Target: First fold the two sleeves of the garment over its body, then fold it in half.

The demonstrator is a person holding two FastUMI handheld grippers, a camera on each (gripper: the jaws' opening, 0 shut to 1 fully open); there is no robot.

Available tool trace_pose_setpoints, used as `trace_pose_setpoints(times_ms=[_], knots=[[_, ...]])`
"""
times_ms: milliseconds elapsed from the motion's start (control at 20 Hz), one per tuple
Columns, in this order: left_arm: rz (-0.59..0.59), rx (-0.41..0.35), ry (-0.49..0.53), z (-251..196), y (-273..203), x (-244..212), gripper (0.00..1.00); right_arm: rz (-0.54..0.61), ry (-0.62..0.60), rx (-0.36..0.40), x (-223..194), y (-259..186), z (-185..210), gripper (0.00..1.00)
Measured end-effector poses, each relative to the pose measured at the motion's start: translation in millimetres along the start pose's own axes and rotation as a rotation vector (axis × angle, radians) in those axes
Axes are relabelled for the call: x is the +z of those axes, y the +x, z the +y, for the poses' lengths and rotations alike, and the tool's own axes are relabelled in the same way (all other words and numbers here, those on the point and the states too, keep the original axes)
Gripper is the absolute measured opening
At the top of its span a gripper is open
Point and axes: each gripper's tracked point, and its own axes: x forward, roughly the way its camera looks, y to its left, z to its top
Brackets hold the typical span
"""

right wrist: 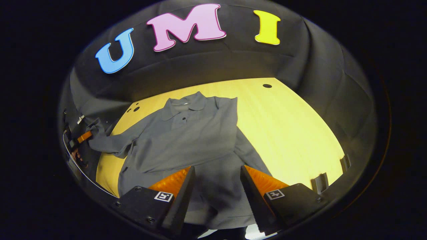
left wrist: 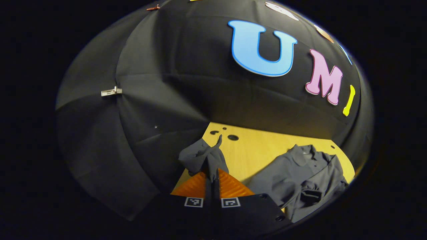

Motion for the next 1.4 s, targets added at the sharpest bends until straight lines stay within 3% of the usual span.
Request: trace_pose_setpoints(times_ms=[650,1150,1400], knots=[[-0.098,-0.178,0.111,-183,-31,56,0.05,-0.005,-0.023,-0.06,-4,-10,-98,0.87],[-0.05,-0.413,0.305,-366,-24,15,0.05,0.018,0.01,-0.041,-20,-8,-150,0.89],[0.001,-0.56,0.367,-453,-23,-30,0.06,0.048,0.01,-0.019,-29,-2,-165,0.89]])
